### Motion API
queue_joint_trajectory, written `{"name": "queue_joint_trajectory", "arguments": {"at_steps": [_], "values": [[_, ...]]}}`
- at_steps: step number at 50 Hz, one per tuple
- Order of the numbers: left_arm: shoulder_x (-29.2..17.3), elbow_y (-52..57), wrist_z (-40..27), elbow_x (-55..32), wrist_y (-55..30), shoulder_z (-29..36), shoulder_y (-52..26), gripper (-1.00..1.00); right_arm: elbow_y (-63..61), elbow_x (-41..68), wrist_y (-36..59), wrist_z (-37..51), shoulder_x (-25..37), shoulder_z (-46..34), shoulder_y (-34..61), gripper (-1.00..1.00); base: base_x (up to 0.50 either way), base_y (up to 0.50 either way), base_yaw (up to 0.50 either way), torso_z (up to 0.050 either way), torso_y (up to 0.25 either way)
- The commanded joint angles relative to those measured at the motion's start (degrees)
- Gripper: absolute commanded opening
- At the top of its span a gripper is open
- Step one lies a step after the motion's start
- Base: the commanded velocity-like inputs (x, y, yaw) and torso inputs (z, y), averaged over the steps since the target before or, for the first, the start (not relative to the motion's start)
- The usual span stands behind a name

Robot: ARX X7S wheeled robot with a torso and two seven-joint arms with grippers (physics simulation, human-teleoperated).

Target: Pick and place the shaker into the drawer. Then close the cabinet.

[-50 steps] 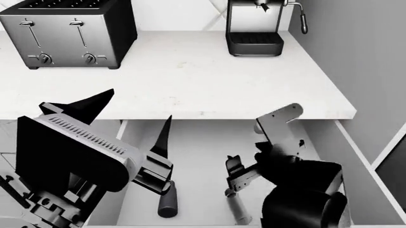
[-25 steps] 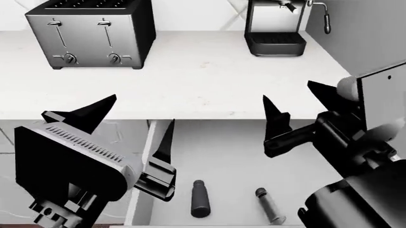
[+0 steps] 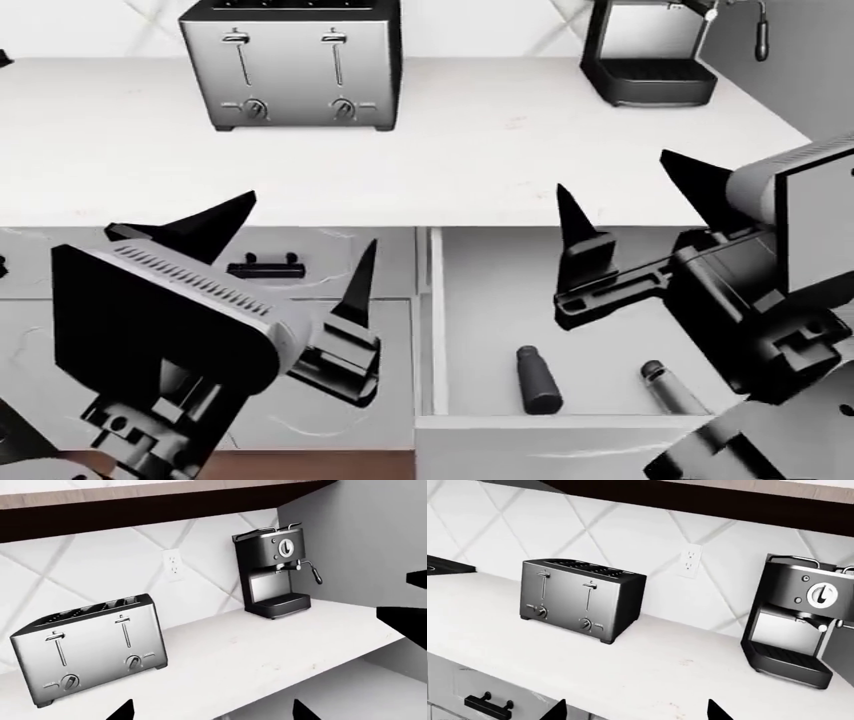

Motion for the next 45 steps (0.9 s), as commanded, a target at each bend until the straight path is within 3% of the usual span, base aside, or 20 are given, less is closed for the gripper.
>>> {"name": "queue_joint_trajectory", "arguments": {"at_steps": [1,29,45], "values": [[0.44,-0.72,1.11,2.32,0.35,0.84,0.76,1.00,-4.06,14.32,0.02,17.63,-0.01,-3.50,-4.12,1.00,-0.23,0.50,0.00,0.000,0.000],[0.80,-1.07,3.14,6.89,2.18,2.34,4.57,1.00,-5.50,18.27,0.02,23.15,-0.01,-5.74,-6.37,1.00,-0.14,0.50,0.00,0.000,0.000],[1.40,-2.50,5.87,12.73,3.78,4.45,8.43,1.00,-7.33,30.19,0.02,34.15,0.00,-4.55,-9.44,1.00,-0.10,0.50,0.00,0.000,0.000]]}}
